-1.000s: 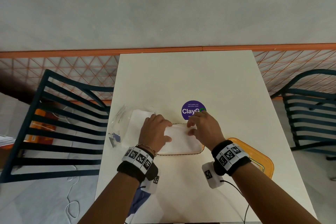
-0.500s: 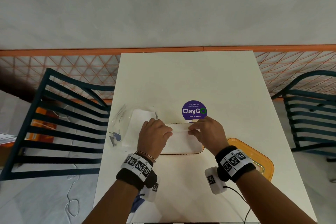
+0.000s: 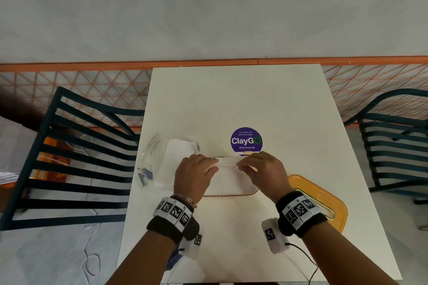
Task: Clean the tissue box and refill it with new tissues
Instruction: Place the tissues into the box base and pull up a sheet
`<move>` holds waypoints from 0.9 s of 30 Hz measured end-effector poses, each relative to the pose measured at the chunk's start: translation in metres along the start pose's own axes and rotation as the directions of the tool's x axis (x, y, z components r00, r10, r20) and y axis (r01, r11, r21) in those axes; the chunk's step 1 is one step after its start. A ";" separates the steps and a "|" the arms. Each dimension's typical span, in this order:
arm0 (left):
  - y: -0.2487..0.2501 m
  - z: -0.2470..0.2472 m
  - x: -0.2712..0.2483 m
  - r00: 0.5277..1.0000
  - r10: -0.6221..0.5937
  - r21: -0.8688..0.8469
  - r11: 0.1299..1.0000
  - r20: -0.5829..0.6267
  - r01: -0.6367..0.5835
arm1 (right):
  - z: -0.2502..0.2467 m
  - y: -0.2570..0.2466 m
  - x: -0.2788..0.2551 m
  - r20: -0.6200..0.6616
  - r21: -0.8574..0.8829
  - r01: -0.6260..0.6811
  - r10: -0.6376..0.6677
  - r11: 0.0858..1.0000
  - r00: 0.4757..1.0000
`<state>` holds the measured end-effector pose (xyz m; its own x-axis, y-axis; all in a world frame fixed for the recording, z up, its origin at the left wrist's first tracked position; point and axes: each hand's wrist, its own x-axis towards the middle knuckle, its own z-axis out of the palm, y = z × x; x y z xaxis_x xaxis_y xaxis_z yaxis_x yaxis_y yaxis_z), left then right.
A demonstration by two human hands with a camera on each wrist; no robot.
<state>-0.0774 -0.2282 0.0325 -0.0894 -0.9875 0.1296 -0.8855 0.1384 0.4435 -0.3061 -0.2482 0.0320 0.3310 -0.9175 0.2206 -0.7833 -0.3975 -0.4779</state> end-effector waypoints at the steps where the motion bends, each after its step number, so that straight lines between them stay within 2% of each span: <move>1: 0.001 -0.001 0.001 1.000 -0.006 -0.009 1.000 -0.001 0.006 | 0.001 0.000 0.000 -0.001 0.000 0.003 -0.003 1.000 1.000; 5: 0.003 -0.004 0.000 1.000 -0.009 -0.049 0.999 -0.013 0.009 | 0.002 0.001 0.001 0.003 -0.006 0.004 -0.004 1.000 1.000; 17: 0.000 -0.001 -0.003 0.998 0.055 -0.020 0.998 -0.005 -0.055 | 0.004 0.002 -0.001 0.021 -0.025 -0.036 0.036 0.999 0.999; 23: 0.004 -0.005 -0.006 0.999 -0.036 -0.059 0.998 0.037 0.038 | 0.000 -0.001 -0.002 0.003 0.008 -0.070 0.070 0.997 0.998; 27: 0.001 0.001 -0.007 0.999 0.047 -0.038 0.998 0.012 -0.047 | 0.000 0.000 -0.002 0.013 0.001 -0.053 0.053 0.999 0.999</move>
<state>-0.0778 -0.2216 0.0314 -0.1365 -0.9807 0.1397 -0.8622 0.1871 0.4708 -0.3069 -0.2463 0.0311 0.2960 -0.9373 0.1839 -0.7991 -0.3485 -0.4899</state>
